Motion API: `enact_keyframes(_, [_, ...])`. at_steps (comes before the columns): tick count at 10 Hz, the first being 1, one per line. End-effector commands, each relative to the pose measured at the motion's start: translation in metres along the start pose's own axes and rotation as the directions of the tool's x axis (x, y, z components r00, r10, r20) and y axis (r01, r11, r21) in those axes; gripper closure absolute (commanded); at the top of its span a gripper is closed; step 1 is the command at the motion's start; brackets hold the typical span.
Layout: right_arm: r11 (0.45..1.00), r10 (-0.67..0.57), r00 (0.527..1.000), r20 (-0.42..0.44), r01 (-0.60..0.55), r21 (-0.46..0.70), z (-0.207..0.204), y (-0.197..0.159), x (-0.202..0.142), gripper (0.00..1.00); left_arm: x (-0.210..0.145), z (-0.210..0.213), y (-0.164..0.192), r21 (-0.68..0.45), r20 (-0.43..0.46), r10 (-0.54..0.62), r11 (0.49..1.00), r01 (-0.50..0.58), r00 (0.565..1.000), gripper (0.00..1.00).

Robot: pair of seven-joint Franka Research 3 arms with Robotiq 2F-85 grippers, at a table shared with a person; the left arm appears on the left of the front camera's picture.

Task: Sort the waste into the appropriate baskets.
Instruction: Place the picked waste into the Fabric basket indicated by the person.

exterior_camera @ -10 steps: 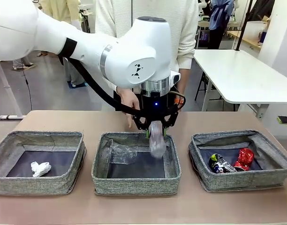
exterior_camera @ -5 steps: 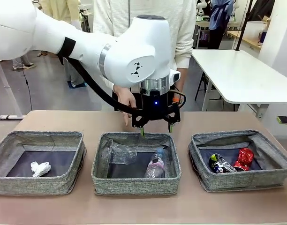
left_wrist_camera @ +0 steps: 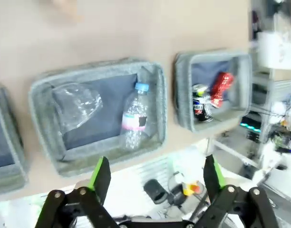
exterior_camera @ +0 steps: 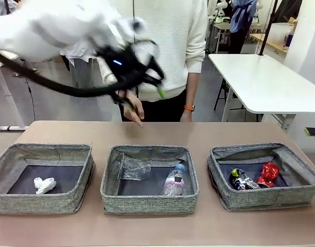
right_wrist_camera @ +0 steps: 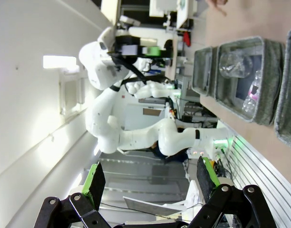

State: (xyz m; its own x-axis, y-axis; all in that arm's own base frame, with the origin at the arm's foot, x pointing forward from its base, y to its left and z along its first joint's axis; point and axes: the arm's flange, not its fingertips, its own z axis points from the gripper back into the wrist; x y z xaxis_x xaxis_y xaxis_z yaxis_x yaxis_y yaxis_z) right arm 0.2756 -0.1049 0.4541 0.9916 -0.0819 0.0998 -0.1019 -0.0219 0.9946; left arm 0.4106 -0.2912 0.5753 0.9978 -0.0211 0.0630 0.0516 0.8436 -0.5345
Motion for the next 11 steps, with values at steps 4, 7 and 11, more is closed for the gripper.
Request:
enact_keyframes(4, [1.0, -0.019, 1.0, 0.002, 0.019, 0.013, 0.001, 0.007, 0.001, 0.0, -0.041, 0.089, 0.221, -0.483, 0.019, 0.164, 0.865, -0.134, 0.986, 0.0])
enact_keyframes(7, [1.0, -0.019, 1.0, 0.002, 0.019, 0.013, 0.001, 0.007, 0.001, 0.0, -0.094, 0.108, 0.332, -0.674, 0.124, 0.355, 0.715, -0.184, 0.927, 0.0])
enact_keyframes(11, [1.0, -0.019, 1.0, 0.002, 0.019, 0.013, 0.001, 0.007, 0.001, 0.0, -0.096, 0.11, 0.352, -0.679, 0.095, 0.4, 0.696, -0.235, 0.912, 0.0])
